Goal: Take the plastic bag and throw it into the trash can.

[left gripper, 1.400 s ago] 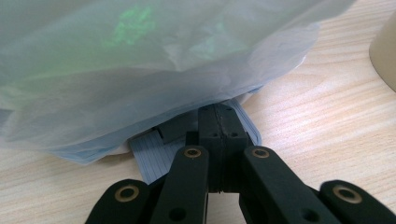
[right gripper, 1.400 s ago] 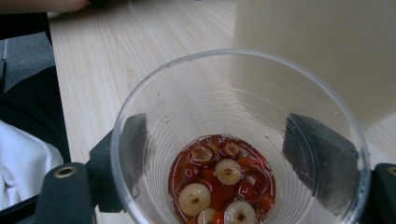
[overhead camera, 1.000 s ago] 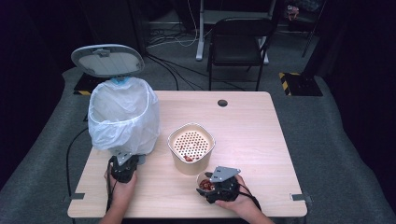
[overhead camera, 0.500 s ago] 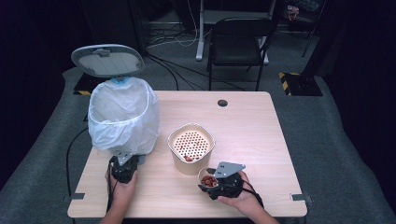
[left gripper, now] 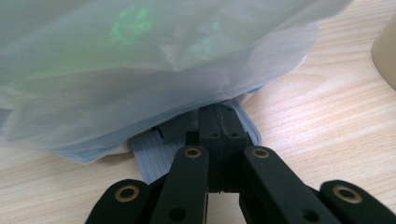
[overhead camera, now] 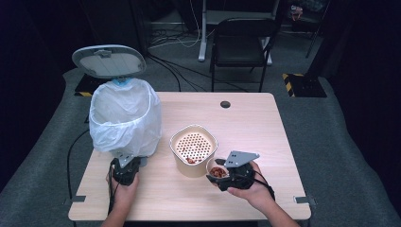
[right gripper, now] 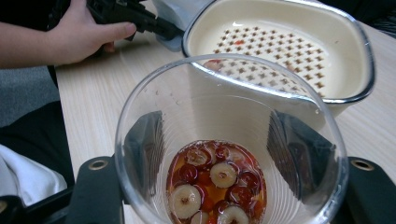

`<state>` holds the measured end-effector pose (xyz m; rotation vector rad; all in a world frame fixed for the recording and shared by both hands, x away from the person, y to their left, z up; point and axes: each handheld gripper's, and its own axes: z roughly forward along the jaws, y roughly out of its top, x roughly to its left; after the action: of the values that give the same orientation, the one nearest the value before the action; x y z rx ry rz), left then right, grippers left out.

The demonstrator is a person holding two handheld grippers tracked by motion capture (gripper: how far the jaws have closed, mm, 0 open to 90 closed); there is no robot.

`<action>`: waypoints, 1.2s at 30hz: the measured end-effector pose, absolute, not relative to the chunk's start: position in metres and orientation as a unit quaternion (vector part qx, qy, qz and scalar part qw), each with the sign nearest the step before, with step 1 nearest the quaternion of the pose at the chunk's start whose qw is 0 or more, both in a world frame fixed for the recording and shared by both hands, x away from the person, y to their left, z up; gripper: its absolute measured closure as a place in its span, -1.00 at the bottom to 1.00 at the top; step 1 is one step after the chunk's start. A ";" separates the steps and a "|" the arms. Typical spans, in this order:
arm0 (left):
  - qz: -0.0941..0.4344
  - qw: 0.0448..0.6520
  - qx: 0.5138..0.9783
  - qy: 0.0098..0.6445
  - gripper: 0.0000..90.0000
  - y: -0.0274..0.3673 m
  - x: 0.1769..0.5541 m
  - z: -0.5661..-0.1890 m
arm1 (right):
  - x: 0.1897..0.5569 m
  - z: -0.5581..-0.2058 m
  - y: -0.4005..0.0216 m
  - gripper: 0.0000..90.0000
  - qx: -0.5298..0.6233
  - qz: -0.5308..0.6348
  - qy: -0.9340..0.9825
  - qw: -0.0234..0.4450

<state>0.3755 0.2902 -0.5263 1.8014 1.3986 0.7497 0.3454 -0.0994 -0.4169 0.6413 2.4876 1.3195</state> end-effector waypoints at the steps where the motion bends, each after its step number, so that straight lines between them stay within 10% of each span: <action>1: 0.290 0.366 0.698 0.542 1.00 0.290 0.376 -0.526 | 0.348 -0.413 -0.101 -0.19 0.225 0.455 0.852 0.125; 36: 0.294 0.373 0.689 0.547 1.00 0.289 0.376 -0.528 | 0.413 -0.330 -0.106 -0.12 0.206 0.479 0.843 0.131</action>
<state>0.3761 0.2890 -0.5276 1.7657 1.4020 0.7546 0.4128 -0.1058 -0.3296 0.5993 2.4486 1.3906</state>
